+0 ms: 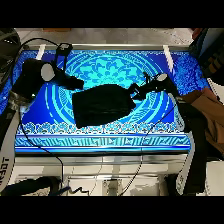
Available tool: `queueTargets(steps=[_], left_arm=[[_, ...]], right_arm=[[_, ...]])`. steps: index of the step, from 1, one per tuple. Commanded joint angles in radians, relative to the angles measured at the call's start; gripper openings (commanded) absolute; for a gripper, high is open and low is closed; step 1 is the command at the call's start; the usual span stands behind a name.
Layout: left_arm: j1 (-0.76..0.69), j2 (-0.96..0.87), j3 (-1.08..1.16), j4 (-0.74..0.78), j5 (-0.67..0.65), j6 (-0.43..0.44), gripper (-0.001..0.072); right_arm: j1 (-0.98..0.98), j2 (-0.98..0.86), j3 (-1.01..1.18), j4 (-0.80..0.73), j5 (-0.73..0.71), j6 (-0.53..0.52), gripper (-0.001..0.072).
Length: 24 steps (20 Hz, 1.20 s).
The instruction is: Fold the clothes and pants, and hang the long-sleeved shirts on hangers.
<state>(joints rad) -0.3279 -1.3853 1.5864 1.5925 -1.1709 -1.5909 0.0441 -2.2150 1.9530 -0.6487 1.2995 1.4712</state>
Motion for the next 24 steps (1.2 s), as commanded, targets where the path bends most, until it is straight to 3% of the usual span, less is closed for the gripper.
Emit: queueTargets(steps=[1, 4, 8, 13, 18, 24], left_arm=[[-0.001, 0.001, 0.000, 0.001, 0.000, 0.001, 0.0022], [-0.001, 0.001, 0.000, 0.000, -0.001, 0.001, 0.0022], [-0.001, 0.001, 0.000, -0.007, -0.004, 0.001, 0.0022], [-0.001, 0.001, 0.000, -0.007, -0.023, 0.001, 0.0022], [-0.001, 0.002, 0.000, -0.039, -0.030, 0.001, 0.0023], [-0.001, 0.002, 0.000, -0.109, -0.031, 0.001, 0.0022]], right_arm=[[0.042, -0.045, 0.001, 0.158, 0.023, -0.023, 0.0690], [0.084, -0.046, 0.001, 0.296, 0.054, -0.148, 0.0683], [0.088, -0.043, 0.002, 0.526, 0.133, -0.237, 0.0679], [0.074, -0.030, 0.002, 0.334, 0.034, -0.233, 0.0703], [0.055, -0.030, 0.006, 0.333, 0.187, -0.333, 0.0692], [0.036, -0.030, 0.043, 0.315, 0.288, -0.301, 0.0699]])
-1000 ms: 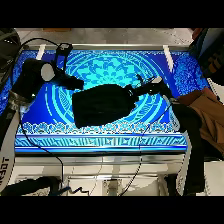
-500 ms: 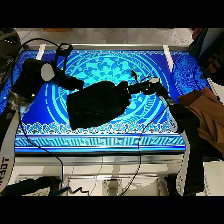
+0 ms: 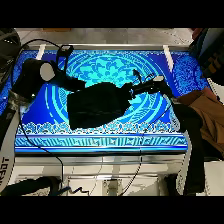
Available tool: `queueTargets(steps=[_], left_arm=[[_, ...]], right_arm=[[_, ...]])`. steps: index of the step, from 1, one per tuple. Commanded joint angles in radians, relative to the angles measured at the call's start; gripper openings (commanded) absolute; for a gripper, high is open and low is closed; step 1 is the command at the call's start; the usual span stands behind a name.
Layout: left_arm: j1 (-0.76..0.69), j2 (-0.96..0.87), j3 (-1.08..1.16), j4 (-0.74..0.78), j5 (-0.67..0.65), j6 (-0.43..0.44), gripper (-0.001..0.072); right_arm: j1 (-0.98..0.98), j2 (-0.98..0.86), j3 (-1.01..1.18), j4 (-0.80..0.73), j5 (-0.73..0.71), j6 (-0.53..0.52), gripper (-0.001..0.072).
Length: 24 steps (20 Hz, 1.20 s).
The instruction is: Fold the clothes and pants, and hang the long-sleeved shirts on hangers.
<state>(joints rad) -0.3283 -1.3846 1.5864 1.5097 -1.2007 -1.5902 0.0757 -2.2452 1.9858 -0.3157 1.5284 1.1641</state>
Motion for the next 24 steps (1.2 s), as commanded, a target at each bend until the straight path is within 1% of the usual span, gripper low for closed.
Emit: queueTargets(steps=[1, 3, 5, 6, 7, 8, 9, 10, 11, 12, 13, 14, 15, 16, 19, 22, 24], left_arm=[[0.000, 0.001, 0.000, -0.026, -0.001, 0.000, 0.0023], [0.000, 0.001, 0.000, -0.026, -0.001, 0.000, 0.0023], [0.000, 0.001, 0.000, -0.026, -0.001, 0.000, 0.0022], [0.000, 0.001, 0.000, -0.026, -0.001, 0.000, 0.0023], [0.000, 0.001, 0.000, -0.026, -0.001, 0.000, 0.0023], [0.000, 0.001, 0.000, -0.026, -0.001, 0.000, 0.0022], [0.000, 0.001, 0.000, -0.026, -0.001, 0.000, 0.0023], [0.000, 0.001, 0.000, -0.024, -0.001, 0.001, 0.0023], [0.000, 0.001, 0.000, -0.012, -0.001, 0.008, 0.0023], [0.000, 0.001, 0.000, 0.013, -0.001, 0.021, 0.0022], [0.000, 0.005, 0.000, 0.055, -0.002, 0.024, 0.0022], [0.000, 0.013, 0.000, 0.094, -0.005, 0.024, 0.0022], [0.000, 0.027, 0.000, 0.134, -0.009, 0.026, 0.0022], [0.000, 0.045, 0.000, 0.173, -0.010, 0.026, 0.0022], [0.000, 0.122, 0.000, 0.246, -0.016, 0.026, 0.0022], [0.001, 0.210, 0.000, 0.245, -0.016, 0.026, 0.0022], [0.000, 0.274, 0.000, 0.244, -0.017, 0.026, 0.0022]], right_arm=[[0.024, 0.000, 0.011, -0.046, 0.058, 0.013, 0.0701], [0.073, 0.000, 0.011, -0.106, 0.039, 0.013, 0.0704], [0.120, 0.000, 0.011, -0.185, -0.045, 0.013, 0.0705], [0.146, 0.000, 0.011, -0.264, -0.121, 0.030, 0.0705], [0.172, 0.000, 0.011, -0.364, -0.203, 0.106, 0.0698], [0.197, 0.000, 0.011, -0.445, -0.291, 0.234, 0.0697], [0.218, 0.000, 0.011, -0.483, -0.348, 0.337, 0.0684], [0.239, -0.001, 0.011, -0.486, -0.380, 0.376, 0.0592], [0.257, -0.001, 0.011, -0.470, -0.399, 0.365, 0.0353], [0.276, -0.001, 0.012, -0.453, -0.417, 0.361, 0.0027], [0.289, 0.000, 0.014, -0.431, -0.427, 0.354, 0.0027], [0.294, 0.000, 0.026, -0.403, -0.426, 0.316, 0.0026], [0.294, 0.004, 0.043, -0.373, -0.404, 0.280, 0.0026], [0.278, 0.016, 0.057, -0.341, -0.377, 0.272, 0.0026], [0.179, 0.105, 0.060, -0.280, -0.344, 0.274, 0.0026], [0.026, 0.238, 0.060, -0.280, -0.305, 0.297, 0.0026], [-0.096, 0.332, 0.060, -0.285, -0.270, 0.339, 0.0027]])
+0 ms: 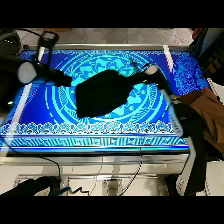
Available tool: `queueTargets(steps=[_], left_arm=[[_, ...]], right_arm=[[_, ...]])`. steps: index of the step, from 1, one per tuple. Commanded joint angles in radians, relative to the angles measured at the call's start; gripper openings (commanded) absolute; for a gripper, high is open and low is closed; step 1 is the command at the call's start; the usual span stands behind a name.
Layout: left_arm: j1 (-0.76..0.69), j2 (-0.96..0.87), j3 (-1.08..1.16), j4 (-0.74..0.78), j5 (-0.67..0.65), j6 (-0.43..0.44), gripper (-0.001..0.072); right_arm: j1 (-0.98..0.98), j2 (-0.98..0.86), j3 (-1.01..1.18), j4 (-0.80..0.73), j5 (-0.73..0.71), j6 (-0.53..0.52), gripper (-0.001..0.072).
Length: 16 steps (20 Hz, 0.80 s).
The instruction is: Fold the clothes and pants, and hang the long-sleeved shirts on hangers.
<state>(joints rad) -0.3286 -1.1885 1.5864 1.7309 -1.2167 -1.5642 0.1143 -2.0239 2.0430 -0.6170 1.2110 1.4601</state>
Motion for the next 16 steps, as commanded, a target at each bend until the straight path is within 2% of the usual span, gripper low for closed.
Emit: queueTargets(steps=[1, 4, 6, 9, 12, 14, 16], left_arm=[[0.001, 0.106, 0.000, 0.023, -0.001, 0.000, 0.0022], [0.001, 0.185, 0.000, 0.023, -0.006, 0.000, 0.0022], [0.001, 0.230, 0.000, 0.023, -0.017, 0.000, 0.0022], [0.001, 0.282, 0.000, 0.023, -0.047, 0.000, 0.0022], [0.001, 0.314, 0.000, 0.023, -0.095, 0.000, 0.0022], [0.001, 0.322, 0.000, 0.023, -0.107, 0.000, 0.0022], [0.001, 0.322, 0.000, 0.023, -0.107, 0.000, 0.0022]], right_arm=[[-0.204, 0.156, 0.002, 0.014, 0.069, 0.078, 0.0026], [-0.407, 0.280, 0.002, -0.006, 0.144, 0.150, 0.0027], [-0.545, 0.362, 0.002, -0.086, 0.183, 0.193, 0.0027], [-0.750, 0.462, 0.002, -0.326, 0.229, 0.302, 0.0027], [-0.932, 0.518, -0.023, -0.509, 0.389, 0.449, 0.0028], [-1.012, 0.532, -0.051, -0.616, 0.528, 0.470, 0.0028], [-1.059, 0.532, -0.055, -0.791, 0.628, 0.467, 0.0028]])
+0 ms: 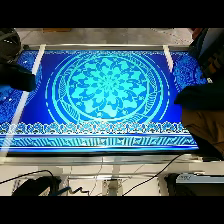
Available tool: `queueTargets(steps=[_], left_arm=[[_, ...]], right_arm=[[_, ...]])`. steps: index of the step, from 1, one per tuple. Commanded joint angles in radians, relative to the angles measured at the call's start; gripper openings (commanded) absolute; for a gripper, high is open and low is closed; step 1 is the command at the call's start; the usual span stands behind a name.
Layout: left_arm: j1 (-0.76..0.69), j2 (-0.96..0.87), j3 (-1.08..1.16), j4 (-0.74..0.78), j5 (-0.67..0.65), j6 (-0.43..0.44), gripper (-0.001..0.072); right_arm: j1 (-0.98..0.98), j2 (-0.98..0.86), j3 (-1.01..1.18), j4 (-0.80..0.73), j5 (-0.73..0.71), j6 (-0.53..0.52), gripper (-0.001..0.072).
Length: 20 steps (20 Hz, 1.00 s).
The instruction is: Fold the clothes and pants, and hang the long-sleeved shirts on hangers.
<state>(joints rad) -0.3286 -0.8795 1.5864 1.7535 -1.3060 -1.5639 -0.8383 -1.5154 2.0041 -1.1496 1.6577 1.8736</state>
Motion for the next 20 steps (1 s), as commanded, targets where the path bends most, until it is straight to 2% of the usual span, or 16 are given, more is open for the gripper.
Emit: queueTargets(steps=[1, 2, 3, 4, 8, 9, 10, 13, 14, 15, 16, 17, 20], left_arm=[[0.001, 0.012, 0.000, 0.000, -0.018, 0.000, 0.0023], [0.001, 0.011, 0.000, 0.000, -0.017, 0.000, 0.0022], [0.001, 0.011, 0.000, 0.000, -0.016, 0.000, 0.0022], [0.001, 0.011, 0.000, 0.000, -0.017, 0.000, 0.0022], [0.001, 0.011, 0.000, 0.000, -0.017, 0.000, 0.0023], [0.001, 0.011, 0.000, 0.000, -0.017, 0.000, 0.0022], [0.001, 0.011, 0.000, 0.000, -0.017, 0.000, 0.0022], [0.001, 0.011, 0.000, 0.000, -0.017, 0.000, 0.0022], [0.001, 0.011, 0.000, 0.000, -0.017, 0.000, 0.0022], [0.001, 0.011, 0.000, 0.000, -0.017, 0.000, 0.0022], [0.001, 0.011, 0.000, 0.000, -0.017, 0.000, 0.0022], [0.001, 0.011, 0.000, 0.000, -0.017, 0.000, 0.0023], [0.001, 0.011, 0.000, 0.000, -0.017, 0.000, 0.0022]], right_arm=[[-0.124, 0.023, -0.017, -0.320, 0.179, 0.053, 0.0053], [-0.137, 0.021, -0.017, -0.345, 0.180, 0.053, 0.0221], [-0.147, 0.021, -0.017, -0.346, 0.179, 0.053, 0.0538], [-0.148, 0.021, -0.017, -0.348, 0.177, 0.049, 0.0701], [-0.148, 0.021, -0.017, -0.347, 0.166, 0.042, 0.0691], [-0.147, 0.021, -0.017, -0.343, 0.161, 0.018, 0.0687], [-0.143, 0.021, -0.017, -0.333, 0.159, -0.050, 0.0686], [-0.127, 0.027, -0.017, -0.130, 0.178, -0.070, 0.0668], [-0.109, 0.034, -0.017, -0.030, 0.172, -0.077, 0.0513], [-0.082, 0.047, -0.017, 0.062, 0.156, -0.084, 0.0278], [-0.048, 0.064, -0.017, 0.125, 0.145, -0.091, 0.0092], [-0.002, 0.089, -0.017, 0.158, 0.129, -0.101, 0.0032], [0.193, 0.185, -0.017, 0.167, 0.105, -0.135, 0.0029]])
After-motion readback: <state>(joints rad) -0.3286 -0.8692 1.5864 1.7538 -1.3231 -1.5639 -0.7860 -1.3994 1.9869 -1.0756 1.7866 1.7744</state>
